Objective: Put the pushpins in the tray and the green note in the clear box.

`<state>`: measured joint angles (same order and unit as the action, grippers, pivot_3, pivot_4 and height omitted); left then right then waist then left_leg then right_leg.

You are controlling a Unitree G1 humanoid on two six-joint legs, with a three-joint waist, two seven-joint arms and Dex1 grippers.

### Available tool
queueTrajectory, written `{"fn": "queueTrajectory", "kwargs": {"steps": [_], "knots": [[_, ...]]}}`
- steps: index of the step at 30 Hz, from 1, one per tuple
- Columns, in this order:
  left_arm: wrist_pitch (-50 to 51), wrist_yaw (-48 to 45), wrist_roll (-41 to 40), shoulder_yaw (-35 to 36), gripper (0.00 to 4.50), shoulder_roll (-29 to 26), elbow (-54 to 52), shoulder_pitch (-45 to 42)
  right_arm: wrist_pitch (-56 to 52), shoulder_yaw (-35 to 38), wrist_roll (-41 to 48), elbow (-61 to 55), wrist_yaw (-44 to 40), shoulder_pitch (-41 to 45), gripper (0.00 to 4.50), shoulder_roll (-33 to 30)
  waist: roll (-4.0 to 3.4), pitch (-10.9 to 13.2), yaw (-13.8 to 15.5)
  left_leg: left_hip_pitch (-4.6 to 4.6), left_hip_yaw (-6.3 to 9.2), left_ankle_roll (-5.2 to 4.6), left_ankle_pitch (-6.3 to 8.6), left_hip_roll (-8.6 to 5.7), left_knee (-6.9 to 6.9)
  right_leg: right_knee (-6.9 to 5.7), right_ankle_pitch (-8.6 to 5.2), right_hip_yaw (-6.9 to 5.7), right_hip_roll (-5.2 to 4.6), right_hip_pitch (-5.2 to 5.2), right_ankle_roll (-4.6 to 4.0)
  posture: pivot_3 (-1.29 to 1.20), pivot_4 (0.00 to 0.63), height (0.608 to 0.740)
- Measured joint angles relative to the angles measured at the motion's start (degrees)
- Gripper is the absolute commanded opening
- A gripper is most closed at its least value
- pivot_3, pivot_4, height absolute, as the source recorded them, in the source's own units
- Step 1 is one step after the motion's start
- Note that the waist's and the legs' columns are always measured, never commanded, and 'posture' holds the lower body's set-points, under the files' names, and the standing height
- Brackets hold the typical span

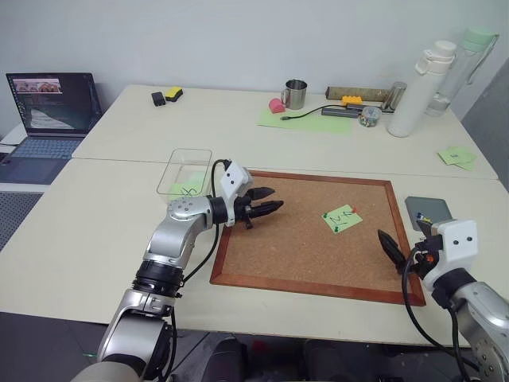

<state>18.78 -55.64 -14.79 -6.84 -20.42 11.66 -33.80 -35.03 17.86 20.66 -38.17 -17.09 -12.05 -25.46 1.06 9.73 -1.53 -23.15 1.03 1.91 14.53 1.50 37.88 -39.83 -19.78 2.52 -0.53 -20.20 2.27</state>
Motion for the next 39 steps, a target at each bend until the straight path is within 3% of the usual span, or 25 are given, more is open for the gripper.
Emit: {"fn": "queueTrajectory", "kwargs": {"steps": [7,16,27,39], "knots": [[0.94,-0.03,-0.52,-0.26,0.01,0.0,-2.84,2.18,-0.55,-1.86,-0.51,0.88,-0.01,1.68,4.5,0.07,0.0,0.0,-0.02,0.01,0.01,0.0,0.0,0.02,0.0,-0.01,0.0,-0.01,0.0,0.0,0.0,0.0,0.15,0.74],[1.21,-0.04,-0.66,-2.31,0.01,1.59,-4.55,2.77,-0.75,-5.75,-1.71,3.16,0.03,5.54,4.5,0.11,0.0,0.0,-0.02,0.02,0.0,0.0,0.0,0.02,0.01,0.0,0.0,0.0,0.01,0.0,0.0,0.0,0.15,0.74],[-2.51,2.46,4.31,-9.34,0.01,6.99,0.8,4.43,1.25,-12.12,-7.53,16.83,2.93,16.78,4.5,3.51,0.0,0.0,-0.09,0.0,-0.01,0.0,0.0,0.0,0.0,0.0,0.0,0.02,0.01,-0.02,-0.01,0.0,0.15,0.74],[-4.38,2.85,8.28,-11.34,0.01,6.59,3.02,4.18,2.1,-13.08,-9.44,23.86,3.49,20.67,4.5,5.9,-0.02,-0.01,-0.16,0.1,-0.03,0.0,0.0,0.03,-0.01,-0.04,0.0,0.03,0.02,0.03,-0.01,0.0,0.15,0.74]]}}
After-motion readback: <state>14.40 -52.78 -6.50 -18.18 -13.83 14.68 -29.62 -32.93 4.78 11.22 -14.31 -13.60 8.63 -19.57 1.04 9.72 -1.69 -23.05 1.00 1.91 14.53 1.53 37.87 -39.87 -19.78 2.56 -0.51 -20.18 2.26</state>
